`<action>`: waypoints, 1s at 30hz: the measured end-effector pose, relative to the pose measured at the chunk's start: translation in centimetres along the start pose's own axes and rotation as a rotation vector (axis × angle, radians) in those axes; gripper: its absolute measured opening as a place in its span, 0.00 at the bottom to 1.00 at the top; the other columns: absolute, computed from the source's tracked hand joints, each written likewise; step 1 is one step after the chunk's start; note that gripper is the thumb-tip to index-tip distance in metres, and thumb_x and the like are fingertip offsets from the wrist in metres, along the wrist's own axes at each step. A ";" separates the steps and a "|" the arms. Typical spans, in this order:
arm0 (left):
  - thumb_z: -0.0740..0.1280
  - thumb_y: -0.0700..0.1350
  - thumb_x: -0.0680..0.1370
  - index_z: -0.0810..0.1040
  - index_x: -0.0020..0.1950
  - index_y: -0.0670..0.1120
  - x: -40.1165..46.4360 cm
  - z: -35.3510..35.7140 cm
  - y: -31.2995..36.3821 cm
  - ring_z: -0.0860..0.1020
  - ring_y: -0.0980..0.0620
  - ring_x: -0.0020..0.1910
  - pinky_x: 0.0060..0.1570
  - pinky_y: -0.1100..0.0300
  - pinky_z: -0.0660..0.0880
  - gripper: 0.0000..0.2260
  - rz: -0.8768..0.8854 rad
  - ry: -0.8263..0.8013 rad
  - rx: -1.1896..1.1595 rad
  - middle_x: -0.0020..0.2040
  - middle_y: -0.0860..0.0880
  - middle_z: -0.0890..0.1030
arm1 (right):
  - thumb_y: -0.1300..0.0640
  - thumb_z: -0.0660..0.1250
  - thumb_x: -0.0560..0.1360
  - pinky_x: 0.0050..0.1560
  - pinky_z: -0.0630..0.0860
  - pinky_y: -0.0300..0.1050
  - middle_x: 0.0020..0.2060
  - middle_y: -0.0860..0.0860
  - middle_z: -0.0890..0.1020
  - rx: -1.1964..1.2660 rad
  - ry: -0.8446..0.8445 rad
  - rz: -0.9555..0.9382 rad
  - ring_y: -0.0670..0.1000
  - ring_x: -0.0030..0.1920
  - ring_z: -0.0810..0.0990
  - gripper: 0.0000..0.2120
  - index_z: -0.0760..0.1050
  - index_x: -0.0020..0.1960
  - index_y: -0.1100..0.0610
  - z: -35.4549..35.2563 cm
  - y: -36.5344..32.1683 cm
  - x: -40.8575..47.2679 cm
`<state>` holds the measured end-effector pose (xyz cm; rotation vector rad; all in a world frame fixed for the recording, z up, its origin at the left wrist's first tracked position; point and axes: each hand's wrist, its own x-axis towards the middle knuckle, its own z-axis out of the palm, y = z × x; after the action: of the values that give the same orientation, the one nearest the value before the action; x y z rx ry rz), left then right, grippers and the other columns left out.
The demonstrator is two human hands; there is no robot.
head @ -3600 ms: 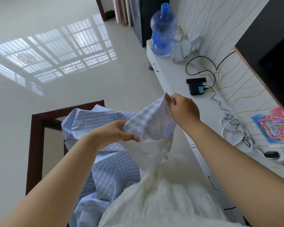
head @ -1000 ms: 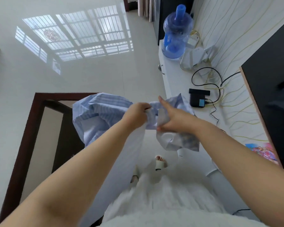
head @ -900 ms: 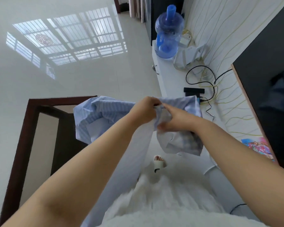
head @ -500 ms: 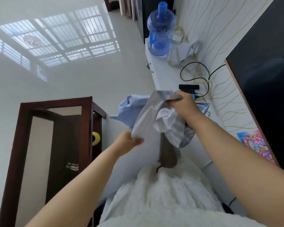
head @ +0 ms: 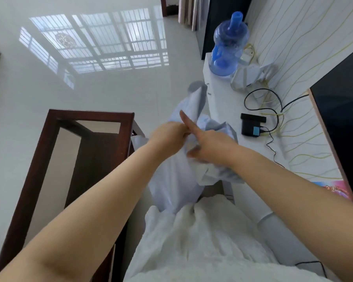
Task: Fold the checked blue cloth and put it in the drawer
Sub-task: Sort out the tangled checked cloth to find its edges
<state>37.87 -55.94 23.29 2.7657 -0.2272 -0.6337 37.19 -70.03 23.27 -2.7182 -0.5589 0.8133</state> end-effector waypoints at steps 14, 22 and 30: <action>0.66 0.50 0.76 0.79 0.42 0.52 -4.4 4.0 -12.2 0.74 0.50 0.47 0.43 0.60 0.68 0.05 -0.064 -0.301 0.075 0.38 0.55 0.77 | 0.52 0.65 0.75 0.40 0.66 0.45 0.36 0.52 0.75 0.251 0.293 0.091 0.57 0.40 0.74 0.08 0.73 0.37 0.51 -3.3 2.9 0.5; 0.55 0.38 0.80 0.68 0.52 0.45 -4.0 2.4 -12.5 0.78 0.43 0.46 0.56 0.57 0.68 0.05 0.093 0.314 0.027 0.39 0.46 0.80 | 0.47 0.64 0.76 0.48 0.72 0.51 0.51 0.57 0.79 0.073 0.231 0.334 0.60 0.50 0.78 0.23 0.64 0.68 0.47 -4.0 3.8 0.9; 0.56 0.33 0.75 0.62 0.52 0.48 -3.3 -2.8 -6.0 0.69 0.44 0.29 0.26 0.57 0.60 0.11 0.105 0.316 0.216 0.31 0.51 0.68 | 0.35 0.64 0.72 0.49 0.75 0.50 0.49 0.56 0.83 0.012 0.080 -0.026 0.57 0.45 0.81 0.46 0.29 0.72 0.35 -0.6 -3.5 -0.9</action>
<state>36.70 -48.82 25.11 2.9837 -0.3863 -0.1472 35.85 -67.38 25.41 -2.7130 -0.5684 0.6960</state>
